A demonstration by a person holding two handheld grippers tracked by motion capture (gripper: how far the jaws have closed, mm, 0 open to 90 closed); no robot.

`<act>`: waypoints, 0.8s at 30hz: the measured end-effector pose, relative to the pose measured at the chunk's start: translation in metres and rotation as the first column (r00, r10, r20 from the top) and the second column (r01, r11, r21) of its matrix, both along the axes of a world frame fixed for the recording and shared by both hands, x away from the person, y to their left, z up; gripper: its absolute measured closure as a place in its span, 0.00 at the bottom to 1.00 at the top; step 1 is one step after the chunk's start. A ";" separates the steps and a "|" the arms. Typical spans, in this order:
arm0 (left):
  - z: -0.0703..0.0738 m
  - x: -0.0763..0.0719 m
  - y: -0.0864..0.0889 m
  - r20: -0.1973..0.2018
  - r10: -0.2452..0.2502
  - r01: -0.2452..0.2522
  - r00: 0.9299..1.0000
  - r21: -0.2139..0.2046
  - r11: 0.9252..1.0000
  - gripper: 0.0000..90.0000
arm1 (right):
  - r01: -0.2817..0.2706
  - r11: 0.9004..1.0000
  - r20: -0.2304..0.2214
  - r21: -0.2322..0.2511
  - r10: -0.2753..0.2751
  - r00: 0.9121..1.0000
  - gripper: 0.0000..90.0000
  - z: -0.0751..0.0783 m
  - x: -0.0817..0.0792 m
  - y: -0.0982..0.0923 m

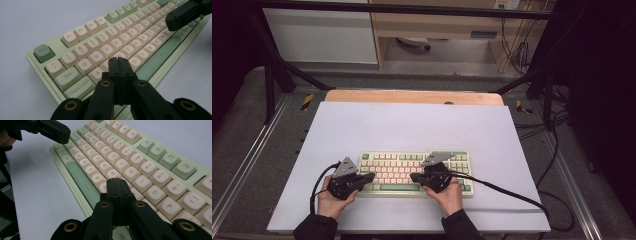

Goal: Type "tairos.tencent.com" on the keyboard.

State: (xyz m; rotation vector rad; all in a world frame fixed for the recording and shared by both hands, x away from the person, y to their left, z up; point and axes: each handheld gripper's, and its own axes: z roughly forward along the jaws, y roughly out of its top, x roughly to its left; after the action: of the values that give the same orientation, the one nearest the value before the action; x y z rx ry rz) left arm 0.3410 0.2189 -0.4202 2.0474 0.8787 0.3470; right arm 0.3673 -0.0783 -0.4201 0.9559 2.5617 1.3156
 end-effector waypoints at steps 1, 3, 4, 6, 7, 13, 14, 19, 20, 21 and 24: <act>0.000 0.000 0.000 0.001 0.000 0.000 1.000 -0.001 1.000 1.00 | 0.003 1.000 0.008 -0.004 -0.003 1.000 1.00 0.003 0.000 -0.002; 0.001 0.000 0.000 0.003 0.001 -0.001 1.000 -0.004 1.000 1.00 | 0.008 1.000 0.012 -0.002 -0.008 1.000 1.00 0.007 0.000 -0.007; 0.001 0.000 0.001 0.003 0.001 -0.001 1.000 -0.005 1.000 1.00 | 0.011 1.000 0.016 0.008 -0.012 1.000 1.00 0.009 0.000 -0.011; 0.002 -0.001 0.001 0.002 -0.001 0.001 1.000 -0.005 1.000 0.99 | 0.022 1.000 0.018 0.019 -0.022 1.000 1.00 0.013 0.000 -0.016; 0.002 -0.001 0.001 0.004 -0.001 0.001 1.000 -0.004 1.000 0.99 | 0.026 0.999 0.025 0.022 -0.027 0.999 1.00 0.015 0.000 -0.021; 0.007 0.000 0.004 -0.002 -0.007 0.007 1.000 -0.014 1.000 0.94 | 0.064 0.997 0.026 0.041 -0.065 0.998 0.99 0.022 -0.003 -0.048; 0.008 0.000 0.005 -0.001 -0.005 0.005 1.000 -0.014 1.000 0.91 | 0.073 0.996 0.025 0.045 -0.074 0.997 0.96 0.022 -0.003 -0.054; 0.010 0.001 0.012 0.011 0.012 -0.012 1.000 -0.007 1.000 0.74 | 0.105 0.993 0.033 0.055 -0.107 0.994 0.86 0.023 -0.005 -0.080; 0.011 0.001 0.015 0.013 0.017 -0.017 1.000 -0.006 1.000 0.70 | 0.114 0.992 0.030 0.056 -0.116 0.993 0.82 0.023 -0.006 -0.084; 0.011 0.001 0.017 0.018 0.022 -0.022 1.000 -0.005 1.000 0.65 | 0.124 0.991 0.038 0.055 -0.126 0.991 0.79 0.023 -0.007 -0.091; 0.010 0.002 0.024 0.016 0.040 -0.040 0.999 0.002 0.999 0.54 | 0.150 0.987 0.037 0.051 -0.152 0.988 0.69 0.022 -0.009 -0.106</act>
State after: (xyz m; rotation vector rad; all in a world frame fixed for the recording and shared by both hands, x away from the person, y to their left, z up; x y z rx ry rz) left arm 0.3429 0.2433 -0.4106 2.0292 0.9108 0.3859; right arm 0.3586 -0.1846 -0.3984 1.0956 2.3850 1.3452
